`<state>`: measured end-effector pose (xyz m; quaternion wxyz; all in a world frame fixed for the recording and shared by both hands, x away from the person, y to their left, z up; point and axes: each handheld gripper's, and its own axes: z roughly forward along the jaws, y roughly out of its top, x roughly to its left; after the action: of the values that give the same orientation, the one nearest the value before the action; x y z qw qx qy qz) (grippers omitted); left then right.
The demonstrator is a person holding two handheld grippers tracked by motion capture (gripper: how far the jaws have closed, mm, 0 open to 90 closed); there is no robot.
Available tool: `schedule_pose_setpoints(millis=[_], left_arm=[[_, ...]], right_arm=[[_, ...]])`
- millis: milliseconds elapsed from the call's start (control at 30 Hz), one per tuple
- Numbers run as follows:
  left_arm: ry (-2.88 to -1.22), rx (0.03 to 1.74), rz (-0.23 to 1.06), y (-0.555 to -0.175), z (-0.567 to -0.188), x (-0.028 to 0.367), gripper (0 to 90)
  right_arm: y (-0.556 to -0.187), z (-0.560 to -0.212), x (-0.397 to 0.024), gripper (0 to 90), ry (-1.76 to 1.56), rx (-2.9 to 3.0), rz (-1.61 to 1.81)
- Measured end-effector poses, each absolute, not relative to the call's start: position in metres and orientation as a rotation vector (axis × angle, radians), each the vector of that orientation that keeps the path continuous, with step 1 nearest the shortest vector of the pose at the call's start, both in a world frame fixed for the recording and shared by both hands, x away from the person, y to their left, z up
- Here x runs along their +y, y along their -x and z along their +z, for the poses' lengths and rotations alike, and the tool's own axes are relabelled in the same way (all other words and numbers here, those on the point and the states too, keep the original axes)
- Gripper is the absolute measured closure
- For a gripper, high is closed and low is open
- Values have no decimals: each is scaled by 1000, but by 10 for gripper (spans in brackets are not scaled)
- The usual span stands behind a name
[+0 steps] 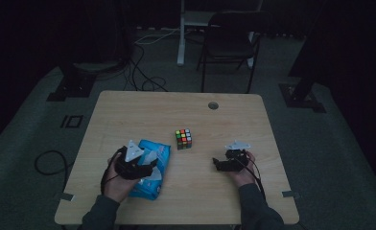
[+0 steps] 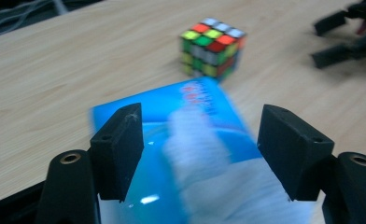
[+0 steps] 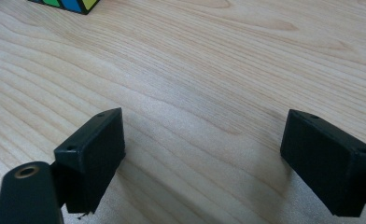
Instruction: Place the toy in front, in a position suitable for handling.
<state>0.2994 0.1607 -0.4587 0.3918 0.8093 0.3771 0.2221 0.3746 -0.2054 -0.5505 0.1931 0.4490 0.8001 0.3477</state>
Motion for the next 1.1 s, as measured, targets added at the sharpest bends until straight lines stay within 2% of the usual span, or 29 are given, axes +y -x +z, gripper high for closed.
schedule_pose_setpoints(millis=[167, 300, 533, 800, 1000, 1100], left_arm=[[-2102, 929, 512, -296, -465, 133, 426], [-2137, 927, 436, -287, -476, 114, 568], [-2224, 1041, 454, -279, -503, 95, 754], [-2271, 1105, 590, -284, -511, 103, 844], [-2242, 1164, 632, -299, -511, 120, 843], [-2278, 1104, 667, -307, -512, 133, 809]], right_arm=[[-375, -550, -205, 137, -1259, 2245, 976], [-375, -550, -205, 137, -1260, 2245, 975], [-374, -550, -206, 137, -1260, 2246, 976], [-374, -550, -206, 137, -1258, 2247, 976], [-374, -550, -206, 137, -1257, 2248, 975], [-374, -550, -206, 137, -1256, 2249, 976]])
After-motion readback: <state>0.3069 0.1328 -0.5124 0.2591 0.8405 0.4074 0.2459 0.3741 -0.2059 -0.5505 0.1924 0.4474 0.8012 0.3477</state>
